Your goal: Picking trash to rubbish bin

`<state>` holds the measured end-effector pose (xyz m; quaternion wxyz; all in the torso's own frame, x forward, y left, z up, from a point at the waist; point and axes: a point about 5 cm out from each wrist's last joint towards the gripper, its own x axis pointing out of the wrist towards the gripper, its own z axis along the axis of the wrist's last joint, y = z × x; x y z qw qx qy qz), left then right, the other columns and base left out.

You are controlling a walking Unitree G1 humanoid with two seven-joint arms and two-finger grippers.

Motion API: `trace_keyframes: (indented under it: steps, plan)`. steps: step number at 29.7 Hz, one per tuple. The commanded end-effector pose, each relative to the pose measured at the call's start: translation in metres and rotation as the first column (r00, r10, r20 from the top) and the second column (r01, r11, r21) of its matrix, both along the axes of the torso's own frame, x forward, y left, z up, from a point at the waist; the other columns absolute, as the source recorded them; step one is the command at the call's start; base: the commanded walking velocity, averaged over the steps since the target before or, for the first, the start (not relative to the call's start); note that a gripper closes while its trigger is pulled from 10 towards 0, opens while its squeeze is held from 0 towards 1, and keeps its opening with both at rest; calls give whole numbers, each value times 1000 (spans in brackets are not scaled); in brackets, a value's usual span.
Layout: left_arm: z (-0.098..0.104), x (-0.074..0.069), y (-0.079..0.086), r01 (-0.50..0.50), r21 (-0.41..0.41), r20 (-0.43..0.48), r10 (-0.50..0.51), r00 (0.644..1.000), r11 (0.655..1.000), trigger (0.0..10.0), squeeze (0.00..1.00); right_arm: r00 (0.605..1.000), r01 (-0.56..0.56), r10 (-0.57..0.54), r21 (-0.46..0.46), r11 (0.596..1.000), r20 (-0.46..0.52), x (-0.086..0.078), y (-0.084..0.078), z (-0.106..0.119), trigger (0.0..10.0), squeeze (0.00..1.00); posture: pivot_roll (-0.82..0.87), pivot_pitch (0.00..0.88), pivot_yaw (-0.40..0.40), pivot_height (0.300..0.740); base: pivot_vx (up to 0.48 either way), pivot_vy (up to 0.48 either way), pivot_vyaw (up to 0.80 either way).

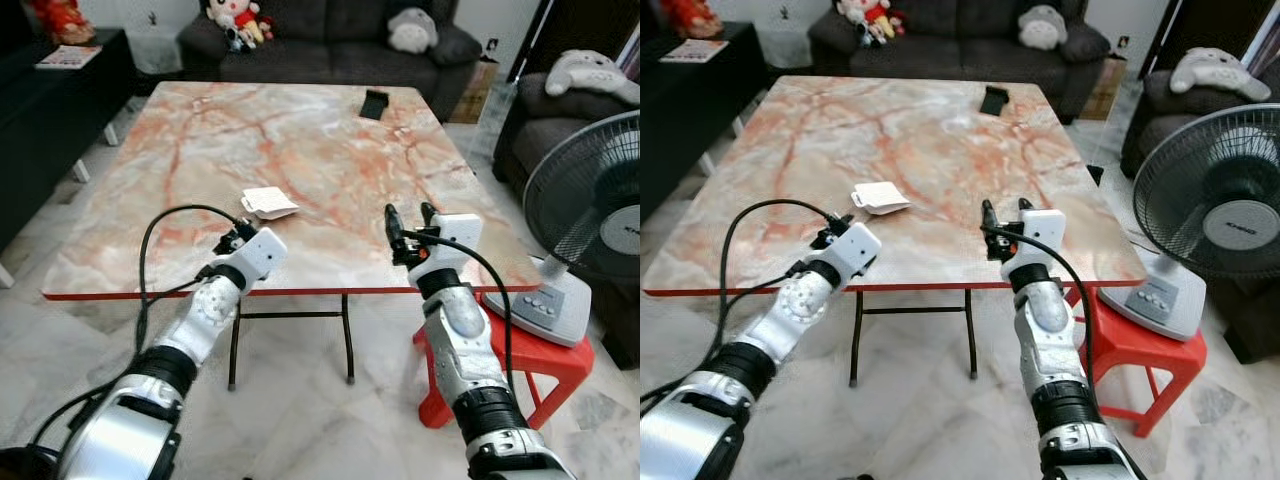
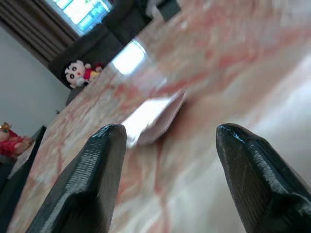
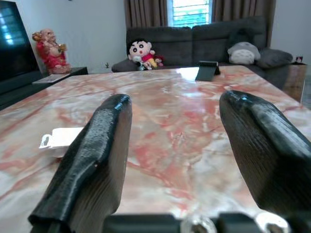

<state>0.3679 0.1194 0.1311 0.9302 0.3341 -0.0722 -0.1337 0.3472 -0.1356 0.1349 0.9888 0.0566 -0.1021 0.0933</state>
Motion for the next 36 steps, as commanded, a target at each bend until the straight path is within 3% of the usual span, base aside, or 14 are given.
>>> trace_keyframes:
  steps: [1, 8, 14, 36]
  plan:
    - [12, 4, 3, -31, -41, 56, 34, 998, 999, 10000, 0, 1000, -2, 2, 6, 1000, 6, 0, 1, 3, 10000, 0, -97, 33, -82, 740, 0, 0, 0]
    - [13, 7, 3, -58, -4, 54, 59, 997, 998, 10000, 0, 1000, -14, 15, -12, 1000, 7, 1, 3, 4, 10000, 0, -96, 34, -84, 740, 0, 0, 0]
    - [17, 10, 6, -97, 9, 67, 96, 993, 995, 10000, 0, 1000, -20, 21, -26, 999, 18, 0, 4, 5, 10000, 0, -96, 34, -84, 740, 272, 0, 642]
    - [16, 10, 7, -111, 19, 76, 110, 991, 994, 10000, 0, 999, -33, 33, -30, 999, 3, -1, 6, 2, 10000, 0, -98, 37, -83, 740, 313, 0, 0]
